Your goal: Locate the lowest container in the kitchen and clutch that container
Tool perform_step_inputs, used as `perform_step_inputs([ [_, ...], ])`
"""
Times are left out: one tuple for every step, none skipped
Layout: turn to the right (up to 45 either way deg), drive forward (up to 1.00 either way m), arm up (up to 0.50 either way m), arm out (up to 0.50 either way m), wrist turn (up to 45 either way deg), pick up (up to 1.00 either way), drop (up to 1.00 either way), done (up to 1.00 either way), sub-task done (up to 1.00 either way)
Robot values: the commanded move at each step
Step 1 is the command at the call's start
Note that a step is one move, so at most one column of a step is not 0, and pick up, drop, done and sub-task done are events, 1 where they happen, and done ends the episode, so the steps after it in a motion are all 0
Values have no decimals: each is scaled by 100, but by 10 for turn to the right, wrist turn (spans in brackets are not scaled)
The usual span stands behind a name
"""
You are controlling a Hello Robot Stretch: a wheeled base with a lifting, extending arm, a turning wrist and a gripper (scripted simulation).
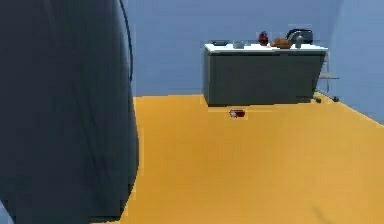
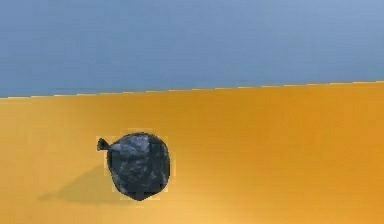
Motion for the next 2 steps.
perform_step_inputs([
  [90, 0, 0, 0, 0, 0, 0, 0, 0],
  [0, 100, 0, 0, 0, 0, 0, 0, 0],
])
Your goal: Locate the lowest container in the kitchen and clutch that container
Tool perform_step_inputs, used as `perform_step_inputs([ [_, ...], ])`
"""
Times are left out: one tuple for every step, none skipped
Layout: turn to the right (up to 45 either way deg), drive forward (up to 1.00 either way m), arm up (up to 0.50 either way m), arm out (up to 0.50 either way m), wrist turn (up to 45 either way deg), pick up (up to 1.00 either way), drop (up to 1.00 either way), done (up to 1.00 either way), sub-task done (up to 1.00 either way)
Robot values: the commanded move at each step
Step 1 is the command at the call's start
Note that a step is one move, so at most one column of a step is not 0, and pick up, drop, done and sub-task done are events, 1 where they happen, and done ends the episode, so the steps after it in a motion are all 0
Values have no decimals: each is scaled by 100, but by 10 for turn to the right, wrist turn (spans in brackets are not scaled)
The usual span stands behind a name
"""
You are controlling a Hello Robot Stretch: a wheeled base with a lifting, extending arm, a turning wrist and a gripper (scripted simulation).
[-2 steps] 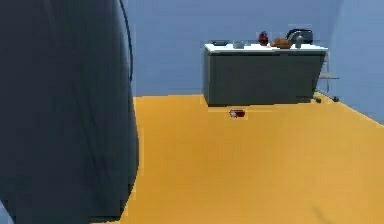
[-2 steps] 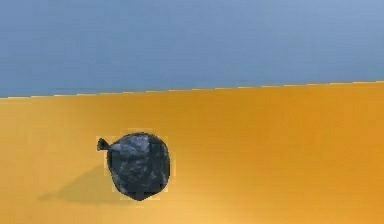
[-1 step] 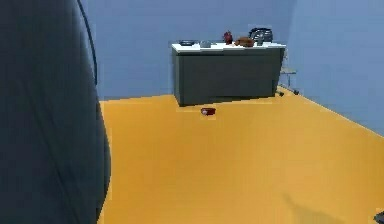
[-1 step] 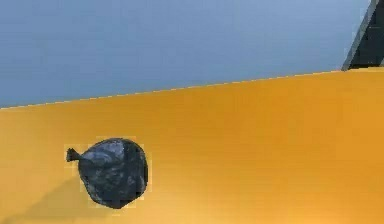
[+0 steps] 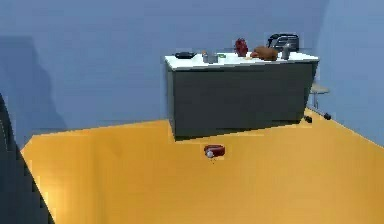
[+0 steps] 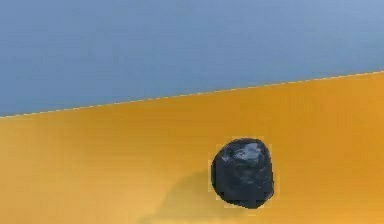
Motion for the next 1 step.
perform_step_inputs([
  [0, 100, 0, 0, 0, 0, 0, 0, 0],
])
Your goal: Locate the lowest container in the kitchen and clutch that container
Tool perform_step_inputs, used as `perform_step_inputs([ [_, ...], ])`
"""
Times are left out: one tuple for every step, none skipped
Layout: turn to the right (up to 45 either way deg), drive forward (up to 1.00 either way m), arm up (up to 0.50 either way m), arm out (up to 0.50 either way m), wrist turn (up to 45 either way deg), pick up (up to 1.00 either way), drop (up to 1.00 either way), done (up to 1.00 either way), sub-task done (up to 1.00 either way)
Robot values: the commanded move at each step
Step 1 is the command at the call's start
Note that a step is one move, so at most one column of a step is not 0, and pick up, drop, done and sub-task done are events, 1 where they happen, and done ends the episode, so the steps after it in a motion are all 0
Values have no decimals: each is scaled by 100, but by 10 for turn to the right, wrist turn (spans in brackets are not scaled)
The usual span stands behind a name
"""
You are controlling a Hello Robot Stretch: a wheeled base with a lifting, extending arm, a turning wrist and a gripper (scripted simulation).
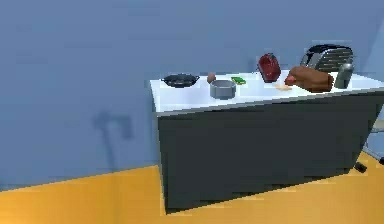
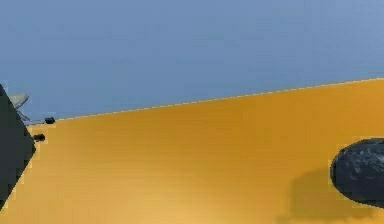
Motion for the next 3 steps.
perform_step_inputs([
  [0, 35, 0, 0, 0, 0, 0, 0, 0],
  [450, 0, 0, 0, 0, 0, 0, 0, 0],
  [450, 0, 0, 0, 0, 0, 0, 0, 0],
])
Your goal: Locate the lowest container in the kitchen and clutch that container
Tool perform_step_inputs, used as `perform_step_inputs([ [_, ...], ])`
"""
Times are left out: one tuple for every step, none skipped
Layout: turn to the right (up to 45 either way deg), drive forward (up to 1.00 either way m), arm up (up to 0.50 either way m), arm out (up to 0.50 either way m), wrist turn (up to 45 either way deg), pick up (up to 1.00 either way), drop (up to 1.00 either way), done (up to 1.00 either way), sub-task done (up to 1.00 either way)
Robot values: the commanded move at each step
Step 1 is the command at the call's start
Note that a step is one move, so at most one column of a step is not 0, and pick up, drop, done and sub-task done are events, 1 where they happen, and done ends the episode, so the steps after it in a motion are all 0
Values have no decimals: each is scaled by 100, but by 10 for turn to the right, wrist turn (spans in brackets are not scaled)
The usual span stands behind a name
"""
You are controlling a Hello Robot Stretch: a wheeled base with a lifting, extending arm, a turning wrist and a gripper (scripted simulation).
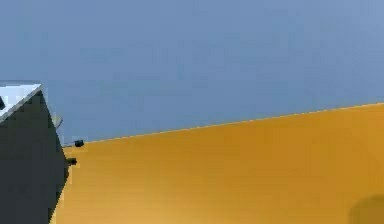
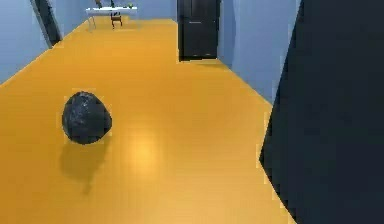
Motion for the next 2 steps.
perform_step_inputs([
  [450, 0, 0, 0, 0, 0, 0, 0, 0],
  [330, 0, 0, 0, 0, 0, 0, 0, 0],
])
